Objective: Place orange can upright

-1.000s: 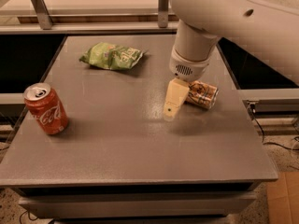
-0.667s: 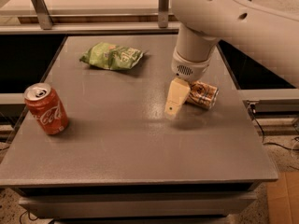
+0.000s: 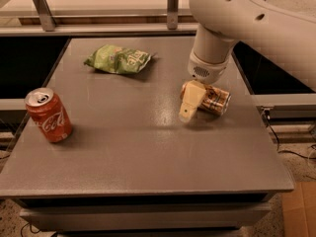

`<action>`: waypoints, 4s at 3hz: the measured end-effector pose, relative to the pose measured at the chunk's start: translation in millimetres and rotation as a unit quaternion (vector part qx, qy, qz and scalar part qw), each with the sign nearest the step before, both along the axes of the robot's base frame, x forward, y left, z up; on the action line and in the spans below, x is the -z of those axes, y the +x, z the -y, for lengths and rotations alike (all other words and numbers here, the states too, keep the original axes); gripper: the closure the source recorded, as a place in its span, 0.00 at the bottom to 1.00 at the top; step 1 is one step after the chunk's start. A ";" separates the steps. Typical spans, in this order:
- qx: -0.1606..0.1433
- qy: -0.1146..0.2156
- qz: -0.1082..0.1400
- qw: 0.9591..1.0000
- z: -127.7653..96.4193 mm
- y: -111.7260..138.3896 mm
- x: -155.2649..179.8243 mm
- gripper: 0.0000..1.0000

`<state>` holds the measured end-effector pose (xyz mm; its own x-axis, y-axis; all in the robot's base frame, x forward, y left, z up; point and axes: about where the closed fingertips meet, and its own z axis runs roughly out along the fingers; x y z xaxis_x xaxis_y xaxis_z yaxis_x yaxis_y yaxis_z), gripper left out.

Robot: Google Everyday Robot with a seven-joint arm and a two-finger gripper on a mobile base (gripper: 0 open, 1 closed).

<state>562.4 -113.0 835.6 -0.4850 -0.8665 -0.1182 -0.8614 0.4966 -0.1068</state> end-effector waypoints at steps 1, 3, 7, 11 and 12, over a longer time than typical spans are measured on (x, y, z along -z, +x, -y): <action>-0.006 0.009 -0.005 1.000 5.7 3.5 1.6 0.00; -0.017 0.019 -0.015 1.000 9.8 2.9 4.1 0.37; -0.048 0.096 0.006 0.994 -1.3 3.3 -38.4 1.00; -0.045 0.374 0.016 0.926 -32.5 -11.4 -77.1 1.00; -0.046 0.371 0.016 0.927 -32.8 -11.0 -76.4 1.00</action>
Offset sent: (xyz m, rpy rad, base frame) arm 0.0036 -0.0126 -0.0042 0.0466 0.0341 0.0373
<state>551.4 -80.2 912.0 -0.3999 -0.5777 -0.7116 -0.9057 0.3681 0.2102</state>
